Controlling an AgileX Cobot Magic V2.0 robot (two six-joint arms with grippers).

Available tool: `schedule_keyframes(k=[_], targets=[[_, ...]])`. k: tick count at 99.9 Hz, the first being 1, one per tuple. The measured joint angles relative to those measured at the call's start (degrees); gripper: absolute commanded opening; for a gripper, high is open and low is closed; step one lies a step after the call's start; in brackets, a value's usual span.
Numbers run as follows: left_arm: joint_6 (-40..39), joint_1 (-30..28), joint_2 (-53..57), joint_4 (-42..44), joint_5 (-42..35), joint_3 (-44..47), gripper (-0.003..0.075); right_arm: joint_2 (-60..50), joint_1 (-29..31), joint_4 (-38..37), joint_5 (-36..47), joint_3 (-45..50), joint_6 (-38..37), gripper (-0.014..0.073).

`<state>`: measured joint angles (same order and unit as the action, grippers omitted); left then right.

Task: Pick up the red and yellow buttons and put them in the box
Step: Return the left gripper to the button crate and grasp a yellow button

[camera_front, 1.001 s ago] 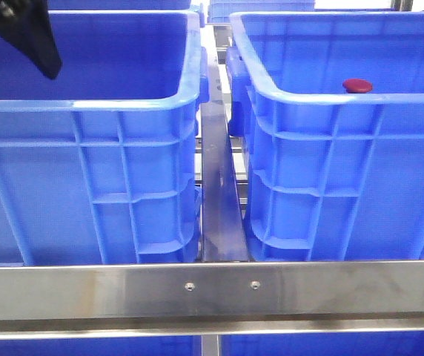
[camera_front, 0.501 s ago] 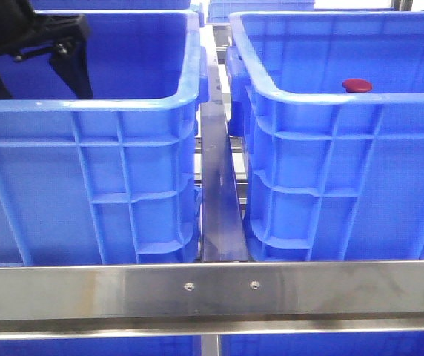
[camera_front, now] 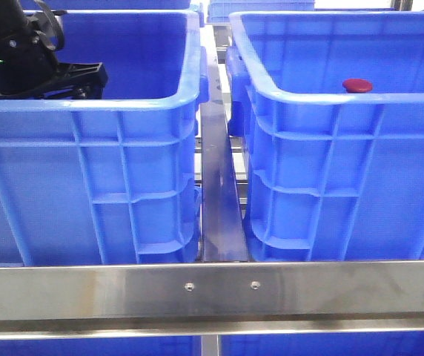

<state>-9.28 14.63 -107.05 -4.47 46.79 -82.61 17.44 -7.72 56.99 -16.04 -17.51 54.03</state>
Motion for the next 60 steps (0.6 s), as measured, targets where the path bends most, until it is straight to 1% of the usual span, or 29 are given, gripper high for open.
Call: schedule_keyframes(k=[5, 12, 17, 22, 24, 29, 36, 41, 50, 60], targets=[[0.0, 0.0, 0.0, 0.0, -0.1, 0.0, 0.0616, 0.0, 0.0, 0.0, 0.0, 0.0, 0.0, -0.0060], [0.0, 0.0, 0.0, 0.0, -0.2, -0.1, 0.0552, 0.0, 0.0, 0.0, 0.0, 0.0, 0.0, -0.0060], [0.0, 0.0, 0.0, 0.0, -0.2, -0.1, 0.0482, 0.0, 0.0, 0.0, 0.0, 0.0, 0.0, -0.0060], [0.0, 0.0, 0.0, 0.0, -0.2, -0.1, 0.0387, 0.0, 0.0, 0.0, 0.0, 0.0, 0.0, -0.0060], [0.0, 0.0, 0.0, 0.0, -0.2, -0.1, 0.0363, 0.0, 0.0, 0.0, 0.0, 0.0, 0.0, -0.0060], [0.0, 0.0, 0.0, 0.0, -0.2, -0.1, 0.0274, 0.0, 0.0, 0.0, 0.0, 0.0, 0.0, -0.0060], [0.0, 0.0, 0.0, 0.0, -0.2, -0.1, 0.0179, 0.0, 0.0, 0.0, 0.0, 0.0, 0.0, -0.0060], [0.0, 0.0, 0.0, 0.0, -0.2, -0.1, 0.0127, 0.0, 0.0, 0.0, 0.0, 0.0, 0.0, -0.0060], [0.0, 0.0, 0.0, 0.0, -0.2, -0.1, 0.0064, 0.0, 0.0, 0.0, 0.0, 0.0, 0.0, -0.0060], [0.1, 0.0, 0.0, 0.0, -0.2, -0.1, 0.0049, 0.0, 0.0, 0.0, -0.1, 0.0, 0.0, -0.0060]])
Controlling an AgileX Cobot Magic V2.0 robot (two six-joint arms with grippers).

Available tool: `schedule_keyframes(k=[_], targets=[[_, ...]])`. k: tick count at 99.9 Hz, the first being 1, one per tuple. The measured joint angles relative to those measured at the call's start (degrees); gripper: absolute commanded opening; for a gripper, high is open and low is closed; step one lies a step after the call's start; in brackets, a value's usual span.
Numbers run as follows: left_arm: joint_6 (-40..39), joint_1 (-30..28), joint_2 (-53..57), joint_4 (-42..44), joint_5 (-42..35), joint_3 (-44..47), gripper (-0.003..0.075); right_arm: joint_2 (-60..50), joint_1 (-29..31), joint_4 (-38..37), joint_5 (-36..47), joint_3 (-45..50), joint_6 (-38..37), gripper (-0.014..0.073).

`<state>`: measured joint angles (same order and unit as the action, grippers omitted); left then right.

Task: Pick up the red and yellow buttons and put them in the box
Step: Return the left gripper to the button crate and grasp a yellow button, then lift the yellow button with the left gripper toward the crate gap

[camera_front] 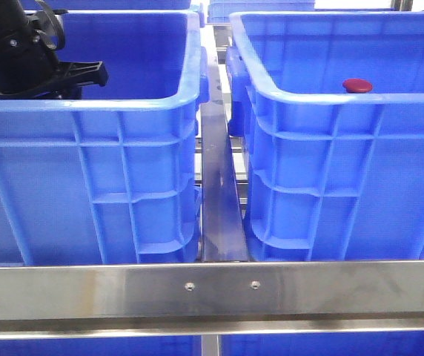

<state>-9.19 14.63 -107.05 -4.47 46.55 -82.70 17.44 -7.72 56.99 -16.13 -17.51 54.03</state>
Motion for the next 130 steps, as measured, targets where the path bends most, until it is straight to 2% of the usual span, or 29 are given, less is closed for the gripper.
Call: schedule_keyframes(k=[18, 49, 75, 107, 118, 123, 130], targets=[[3.4, 0.0, 2.7, -0.8, 0.7, 0.0, 0.0049, 0.0, 0.0, 0.0, 0.0, 0.0, 0.0, -0.0060], [22.5, 2.6, 13.9, -11.0, 2.7, 0.0, 0.0049, 0.0, 0.0, 0.0, 0.0, 0.0, 0.0, -0.0060], [35.8, 9.9, 18.8, -19.8, 4.5, 0.0, 0.0049, 0.0, 0.0, 0.0, 0.0, 0.0, 0.0, -0.0060], [38.8, 20.2, 17.2, -21.2, 8.2, 0.0, 0.0049, 0.0, 0.0, 0.0, 1.2, 0.3, 0.0, -0.0053], [39.0, 21.0, 16.6, -21.2, 8.3, 0.0, 0.0049, 0.0, 0.0, 0.0, 2.2, 0.3, 0.0, 0.0015], [39.0, 21.0, 16.6, -21.2, 8.4, 0.0, 0.0049, 0.0, 0.0, 0.0, 2.0, 0.3, 0.0, 0.0083], [39.0, 21.0, 16.6, -21.2, 8.4, 0.0, 0.0049, 0.0, 0.0, 0.0, 0.5, -0.1, 0.0, 0.0223]])
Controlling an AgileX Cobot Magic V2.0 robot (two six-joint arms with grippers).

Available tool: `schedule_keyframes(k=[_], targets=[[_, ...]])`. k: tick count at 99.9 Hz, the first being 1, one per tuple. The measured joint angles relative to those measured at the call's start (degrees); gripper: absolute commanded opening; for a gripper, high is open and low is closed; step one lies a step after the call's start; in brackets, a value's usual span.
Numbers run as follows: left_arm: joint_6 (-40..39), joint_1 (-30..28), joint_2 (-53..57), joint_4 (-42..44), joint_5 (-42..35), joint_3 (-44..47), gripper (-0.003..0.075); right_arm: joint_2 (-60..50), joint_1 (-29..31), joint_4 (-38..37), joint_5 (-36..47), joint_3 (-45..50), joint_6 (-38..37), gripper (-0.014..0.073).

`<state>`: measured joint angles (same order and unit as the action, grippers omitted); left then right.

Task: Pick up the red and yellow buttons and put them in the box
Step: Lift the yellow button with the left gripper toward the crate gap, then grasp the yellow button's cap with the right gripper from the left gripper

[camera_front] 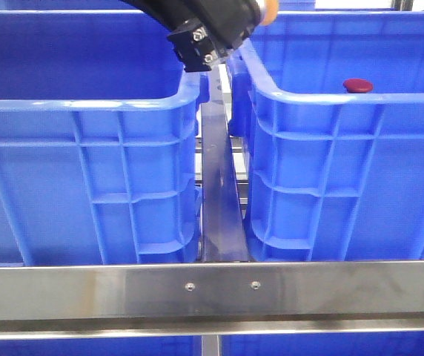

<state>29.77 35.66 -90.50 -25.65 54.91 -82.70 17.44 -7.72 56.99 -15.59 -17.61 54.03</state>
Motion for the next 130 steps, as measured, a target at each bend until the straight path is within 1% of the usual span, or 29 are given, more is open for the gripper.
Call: schedule_keyframes(k=[5, 7, 10, 15, 19, 28, 39, 54, 65, 79, 91, 102, 117, 130], targets=[[0.0, 0.0, 0.0, 0.0, 0.0, 0.0, 0.0049, 0.5, 0.0, 0.0, -1.6, -0.8, 0.0, 0.0367], [0.0, 0.0, 0.0, 0.0, 0.0, 0.0, 0.0049, 0.8, 0.0, 0.0, -2.4, -1.2, 0.0, 0.0402], [0.0, 0.0, 0.0, 0.0, 0.0, 0.0, 0.0049, 1.5, 0.0, 0.0, -3.2, -1.8, 0.0, 0.0484], [0.0, 0.0, 0.0, 0.0, 0.0, 0.0, 0.0049, 3.1, 0.0, 0.0, -4.9, -3.1, -0.2, 0.0564], [0.0, 0.0, 0.0, 0.0, 0.0, 0.0, 0.0049, 4.9, 0.0, 0.1, -6.2, -4.5, -0.8, 0.0597], [0.0, 0.0, 0.0, 0.0, 0.0, 0.0, 0.0049, 9.9, 0.0, 1.2, -9.4, -8.1, -3.3, 0.0601], [0.0, 0.0, 0.0, 0.0, 0.0, 0.0, 0.0049, 17.4, 0.0, 3.2, -13.8, -13.3, -8.0, 0.0601], [0.0, 0.0, 0.0, 0.0, 0.1, 0.0, 0.0049, 28.4, 0.0, 7.7, -22.2, -20.4, -14.3, 0.0601], [0.0, 0.0, 0.0, 0.0, 0.3, 0.0, 0.0049, 37.2, 0.0, 12.9, -29.0, -25.5, -15.7, 0.0601], [0.0, 0.0, 0.0, 0.0, 1.2, 0.0, 0.0049, 47.8, 0.0, 19.1, -35.0, -30.8, -16.0, 0.0601], [0.0, 0.0, 0.0, 0.0, 1.3, 0.0, 0.0049, 55.5, 0.0, 21.8, -37.8, -34.4, -16.1, 0.0601], [0.0, 0.0, 0.0, 0.0, 1.3, 0.0, 0.0049, 60.7, -0.3, 22.6, -39.0, -37.4, -16.2, 0.0601], [0.0, 0.0, 0.0, 0.0, 1.3, 0.0, 0.0049, 64.0, -2.1, 22.8, -39.1, -40.3, -16.2, 0.0601], [0.0, 0.0, 0.0, 0.2, 1.3, 0.0, 0.0049, 65.2, -3.4, 22.8, -37.4, -41.1, -16.2, 0.0601]])
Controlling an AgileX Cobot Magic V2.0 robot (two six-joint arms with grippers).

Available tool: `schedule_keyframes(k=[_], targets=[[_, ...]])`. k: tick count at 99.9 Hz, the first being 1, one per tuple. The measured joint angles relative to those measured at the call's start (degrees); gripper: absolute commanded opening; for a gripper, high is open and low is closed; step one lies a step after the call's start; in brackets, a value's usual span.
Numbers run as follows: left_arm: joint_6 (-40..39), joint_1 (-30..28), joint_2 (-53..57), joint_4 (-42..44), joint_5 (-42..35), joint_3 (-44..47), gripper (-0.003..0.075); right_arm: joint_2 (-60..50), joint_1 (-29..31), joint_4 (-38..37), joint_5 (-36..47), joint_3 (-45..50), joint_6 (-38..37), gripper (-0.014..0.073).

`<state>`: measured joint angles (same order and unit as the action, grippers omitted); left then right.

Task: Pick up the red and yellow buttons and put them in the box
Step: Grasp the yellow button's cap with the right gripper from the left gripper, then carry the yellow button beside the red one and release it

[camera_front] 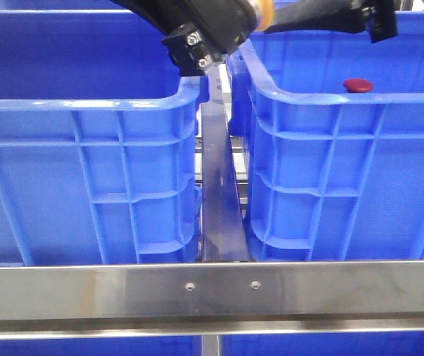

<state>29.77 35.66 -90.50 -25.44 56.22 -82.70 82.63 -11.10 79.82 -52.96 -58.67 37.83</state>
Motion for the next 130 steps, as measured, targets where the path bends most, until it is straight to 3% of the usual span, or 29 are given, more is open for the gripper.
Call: schedule_keyframes(k=[37, 46, 57, 65, 70, 77, 89, 96, 100, 112, 130], targets=[[0.0, 0.0, 0.0, -0.1, 0.0, 0.0, 0.0049, 2.6, -0.7, 0.0, 0.9, -0.1, 0.0, 0.0586], [0.0, 0.0, 0.0, -0.1, 0.0, 0.0, 0.0049, 2.6, -0.7, 0.0, 0.9, -0.1, 0.0, 0.0503], [0.0, 0.0, 0.0, -0.1, 0.0, 0.0, 0.0051, 2.6, -0.7, 0.1, 0.8, -0.1, 0.0, 0.0315], [0.0, 0.0, 0.0, -0.1, 0.0, 0.0, 0.0071, 2.7, -0.7, 0.0, 0.8, -0.1, 0.0, 0.0224], [0.0, 0.0, 0.0, -0.2, -0.1, 0.0, 0.0118, 2.7, -0.7, 0.0, 0.8, -0.1, 0.0, 0.0183], [0.0, 0.0, 0.0, -0.2, 0.0, 0.0, 0.0238, 2.7, -0.7, -0.1, 0.6, -0.1, 0.0, 0.0173], [0.0, 0.0, 0.0, -0.2, 0.1, 0.0, 0.0574, 2.7, -0.7, -0.1, -0.2, -0.1, 0.0, 0.0173], [0.0, 0.0, 0.0, -0.2, 0.1, 0.0, 0.0699, 2.7, -0.7, -0.1, -1.1, -0.1, 0.0, 0.0173], [0.0, 0.0, 0.0, -0.2, 0.1, 0.0, 0.0721, 2.7, -0.7, -0.1, -1.3, -0.3, 0.0, 0.0173], [0.0, 0.0, 0.0, -0.1, 0.3, -0.1, 0.0679, 2.7, 1.1, -0.1, -1.9, -2.3, 0.0, 0.0173], [0.0, 0.0, 0.0, 0.0, 1.1, -1.9, 0.0657, 2.7, 7.7, -0.1, -2.6, -6.8, 2.4, 0.0173]])
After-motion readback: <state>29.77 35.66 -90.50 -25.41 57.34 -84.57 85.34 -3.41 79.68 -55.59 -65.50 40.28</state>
